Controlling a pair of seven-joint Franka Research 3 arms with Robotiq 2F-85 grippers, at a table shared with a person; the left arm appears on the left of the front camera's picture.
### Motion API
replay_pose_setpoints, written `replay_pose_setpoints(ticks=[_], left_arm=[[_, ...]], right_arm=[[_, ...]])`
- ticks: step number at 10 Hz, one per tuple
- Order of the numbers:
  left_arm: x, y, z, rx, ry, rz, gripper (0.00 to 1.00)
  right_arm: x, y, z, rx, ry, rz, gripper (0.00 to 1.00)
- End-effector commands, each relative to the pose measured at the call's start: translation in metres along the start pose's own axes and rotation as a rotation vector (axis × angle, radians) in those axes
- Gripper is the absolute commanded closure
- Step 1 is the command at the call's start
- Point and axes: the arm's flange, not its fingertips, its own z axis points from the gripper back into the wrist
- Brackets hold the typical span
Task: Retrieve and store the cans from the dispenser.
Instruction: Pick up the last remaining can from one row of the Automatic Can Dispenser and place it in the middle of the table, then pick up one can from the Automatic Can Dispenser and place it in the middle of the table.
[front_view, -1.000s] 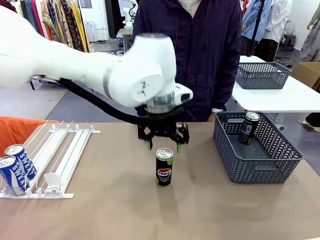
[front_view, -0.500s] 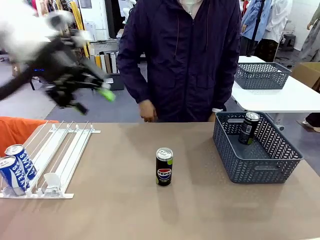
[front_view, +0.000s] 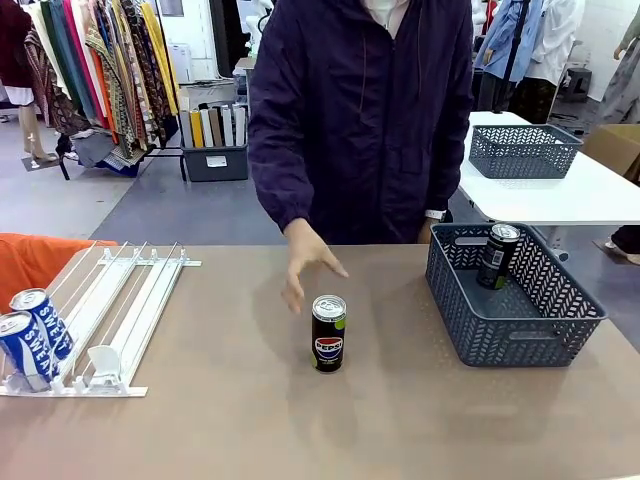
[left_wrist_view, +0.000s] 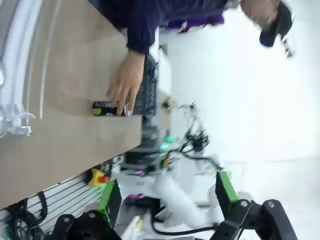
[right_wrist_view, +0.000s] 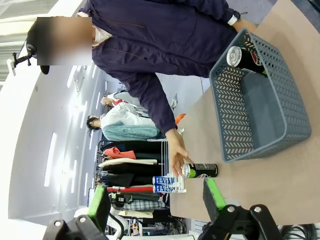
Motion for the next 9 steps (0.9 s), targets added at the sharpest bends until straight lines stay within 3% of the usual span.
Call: replay_pose_setpoints(ticks=[1, 9], left_arm=[[-0.0066, -0.0285, -0.0389, 0.08, 0.069, -0.097, 0.0], [-0.0066, -0.0285, -0.0389, 0.08, 0.069, -0.097, 0.0]], right_arm=[[0.0017, 0.0019, -0.002, 0.029, -0.011, 0.025, 0.0], [0.0017, 0.0019, -0.002, 0.029, -0.011, 0.025, 0.0]])
